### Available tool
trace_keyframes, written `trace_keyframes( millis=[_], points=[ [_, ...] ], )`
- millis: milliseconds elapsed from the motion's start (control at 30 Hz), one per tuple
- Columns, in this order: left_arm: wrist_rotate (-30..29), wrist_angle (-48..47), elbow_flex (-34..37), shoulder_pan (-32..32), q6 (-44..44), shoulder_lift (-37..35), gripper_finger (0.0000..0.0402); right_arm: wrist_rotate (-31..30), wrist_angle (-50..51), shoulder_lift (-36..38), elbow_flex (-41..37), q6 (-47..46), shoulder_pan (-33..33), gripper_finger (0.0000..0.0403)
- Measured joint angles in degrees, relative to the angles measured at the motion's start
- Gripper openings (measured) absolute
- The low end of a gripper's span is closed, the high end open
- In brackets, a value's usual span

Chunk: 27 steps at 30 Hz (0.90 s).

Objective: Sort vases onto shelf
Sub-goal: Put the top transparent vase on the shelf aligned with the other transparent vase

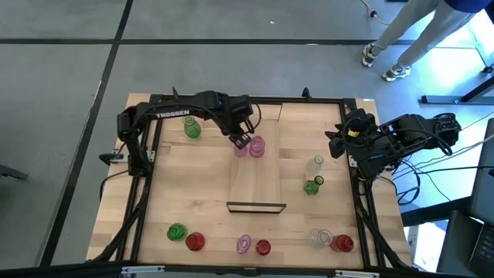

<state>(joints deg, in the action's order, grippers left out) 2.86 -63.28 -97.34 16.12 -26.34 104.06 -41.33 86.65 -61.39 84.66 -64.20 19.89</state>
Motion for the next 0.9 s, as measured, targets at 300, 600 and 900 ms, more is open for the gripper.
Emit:
trace_keyframes(
  millis=[300,600,900],
  points=[
    [-2.76,-1.57,-0.13,0.19,0.2,-2.53,0.0076,0.75,-0.01,0.0,0.0,0.21,0.03,0.02],
    [-9.32,-1.11,-0.15,-0.26,-0.12,-15.95,0.0076,2.78,2.04,0.4,-0.04,-1.68,4.32,0.02],
    [-12.37,0.39,-0.15,-4.18,-0.57,-26.61,0.0076,7.62,1.08,4.2,-10.25,-16.08,9.88,0.02]
  ],
)
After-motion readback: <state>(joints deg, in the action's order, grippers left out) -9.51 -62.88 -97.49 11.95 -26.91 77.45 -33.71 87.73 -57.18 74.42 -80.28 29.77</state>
